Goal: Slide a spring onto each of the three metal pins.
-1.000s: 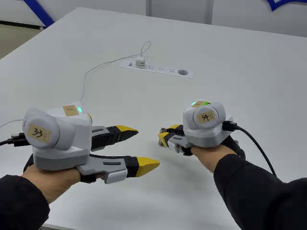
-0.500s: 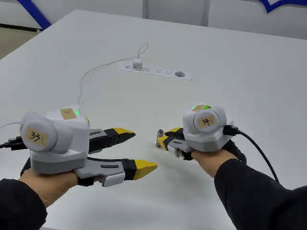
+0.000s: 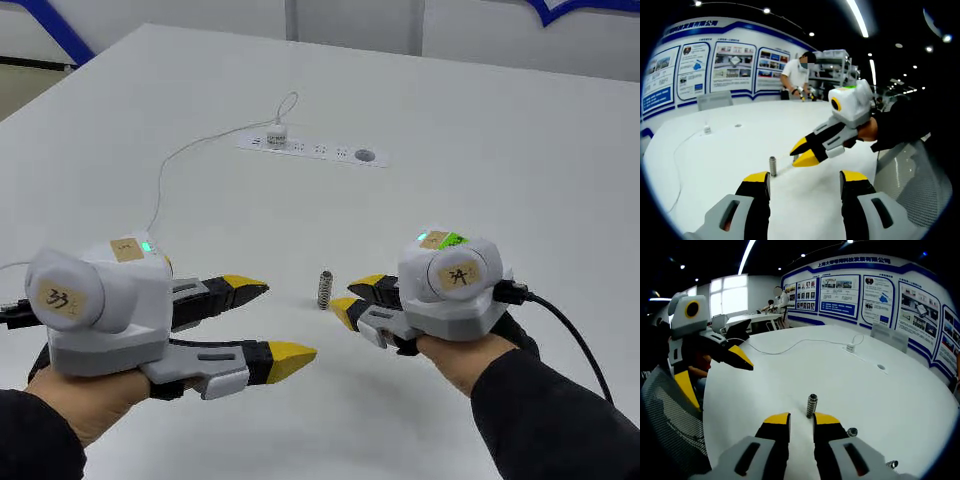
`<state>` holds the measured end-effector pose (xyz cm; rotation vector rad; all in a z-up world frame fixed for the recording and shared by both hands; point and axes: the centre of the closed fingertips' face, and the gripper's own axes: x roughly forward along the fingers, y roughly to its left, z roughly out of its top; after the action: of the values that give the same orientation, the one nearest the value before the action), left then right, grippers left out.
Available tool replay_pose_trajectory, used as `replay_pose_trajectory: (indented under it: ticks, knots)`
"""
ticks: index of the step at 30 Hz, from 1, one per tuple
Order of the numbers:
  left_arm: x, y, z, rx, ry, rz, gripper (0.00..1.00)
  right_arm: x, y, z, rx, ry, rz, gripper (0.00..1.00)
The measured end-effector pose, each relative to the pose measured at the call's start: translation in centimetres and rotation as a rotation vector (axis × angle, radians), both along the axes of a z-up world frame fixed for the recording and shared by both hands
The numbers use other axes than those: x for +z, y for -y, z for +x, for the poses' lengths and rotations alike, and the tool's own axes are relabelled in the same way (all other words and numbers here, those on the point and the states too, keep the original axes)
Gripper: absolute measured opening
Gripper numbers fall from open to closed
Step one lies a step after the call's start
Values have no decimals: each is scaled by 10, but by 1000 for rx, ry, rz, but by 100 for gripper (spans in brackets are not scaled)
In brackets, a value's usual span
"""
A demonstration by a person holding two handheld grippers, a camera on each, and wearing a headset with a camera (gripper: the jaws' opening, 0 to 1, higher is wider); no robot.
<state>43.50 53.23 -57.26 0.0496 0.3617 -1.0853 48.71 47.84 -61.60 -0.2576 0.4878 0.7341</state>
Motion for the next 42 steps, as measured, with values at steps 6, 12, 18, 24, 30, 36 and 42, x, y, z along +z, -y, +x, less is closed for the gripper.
replay_pose_trajectory:
  ticks: [6, 12, 18, 24, 30, 36, 42]
  knots:
    - [0, 0, -1, 1, -2, -2, 58, 9, 8, -18, 21, 10, 1, 20]
    - [1, 0, -1, 4, -1, -4, 58, 11, 26, -32, 6, 4, 13, 22]
    - [0, -2, -2, 10, -4, 0, 59, 13, 60, -42, -43, -10, 18, 24]
    - [-3, -1, -5, 2, 4, 23, 59, 17, 94, -42, -110, -8, 28, 25]
    - [-4, -1, -6, -3, 11, 37, 60, 21, 117, -46, -140, 2, 37, 28]
    - [-7, -3, -4, 1, 4, 39, 60, 22, 137, -52, -154, 10, 38, 32]
    - [-7, -3, -4, 4, 1, 39, 60, 22, 150, -60, -155, 24, 27, 38]
